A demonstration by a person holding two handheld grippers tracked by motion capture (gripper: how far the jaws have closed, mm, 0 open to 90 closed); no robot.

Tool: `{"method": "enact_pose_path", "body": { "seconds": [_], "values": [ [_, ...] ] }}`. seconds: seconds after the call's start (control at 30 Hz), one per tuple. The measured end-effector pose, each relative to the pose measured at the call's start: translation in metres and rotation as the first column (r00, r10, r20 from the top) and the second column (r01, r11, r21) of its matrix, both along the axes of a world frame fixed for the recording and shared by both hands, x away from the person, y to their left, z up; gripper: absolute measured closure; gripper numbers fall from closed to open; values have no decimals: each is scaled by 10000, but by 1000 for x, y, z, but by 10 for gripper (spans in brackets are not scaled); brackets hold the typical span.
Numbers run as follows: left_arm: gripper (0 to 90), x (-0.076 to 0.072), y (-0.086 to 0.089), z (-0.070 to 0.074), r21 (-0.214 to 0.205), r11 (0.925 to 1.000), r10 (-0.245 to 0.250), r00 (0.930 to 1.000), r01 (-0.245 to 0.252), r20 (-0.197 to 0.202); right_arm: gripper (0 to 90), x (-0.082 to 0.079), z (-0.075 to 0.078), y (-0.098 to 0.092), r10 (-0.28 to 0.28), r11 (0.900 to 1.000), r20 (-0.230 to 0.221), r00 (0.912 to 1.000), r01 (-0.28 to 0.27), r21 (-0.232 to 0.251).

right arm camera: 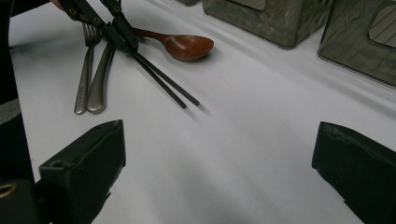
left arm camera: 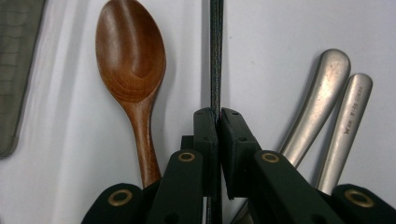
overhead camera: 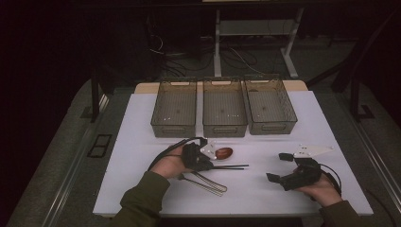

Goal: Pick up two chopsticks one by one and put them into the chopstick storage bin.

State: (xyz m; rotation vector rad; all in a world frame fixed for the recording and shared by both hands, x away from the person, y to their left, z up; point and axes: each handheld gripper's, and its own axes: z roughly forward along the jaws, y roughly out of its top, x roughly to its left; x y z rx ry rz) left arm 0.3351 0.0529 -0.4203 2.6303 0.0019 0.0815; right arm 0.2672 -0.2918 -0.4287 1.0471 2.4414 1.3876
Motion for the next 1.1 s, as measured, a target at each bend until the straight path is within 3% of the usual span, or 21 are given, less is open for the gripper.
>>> {"method": "enact_pose_path", "body": {
  "seconds": [0.4, 0.67, 1.1],
  "values": [
    [852, 2, 3, 7, -393, 9989, 246, 9996, -251, -125, 22, 0, 0, 0, 0, 10000, -5, 10000, 0, -7],
    [853, 4, 4, 19, -694, 9969, 388, 9992, -383, 50, 22, 0, 0, 0, 5, 10000, -16, 10000, -5, 2],
    [852, 5, 12, 33, -1349, 9836, 1204, 9927, -1201, -56, 22, 0, -1, 1, 4, 10000, -30, 10000, -4, 41]
  ]
}}
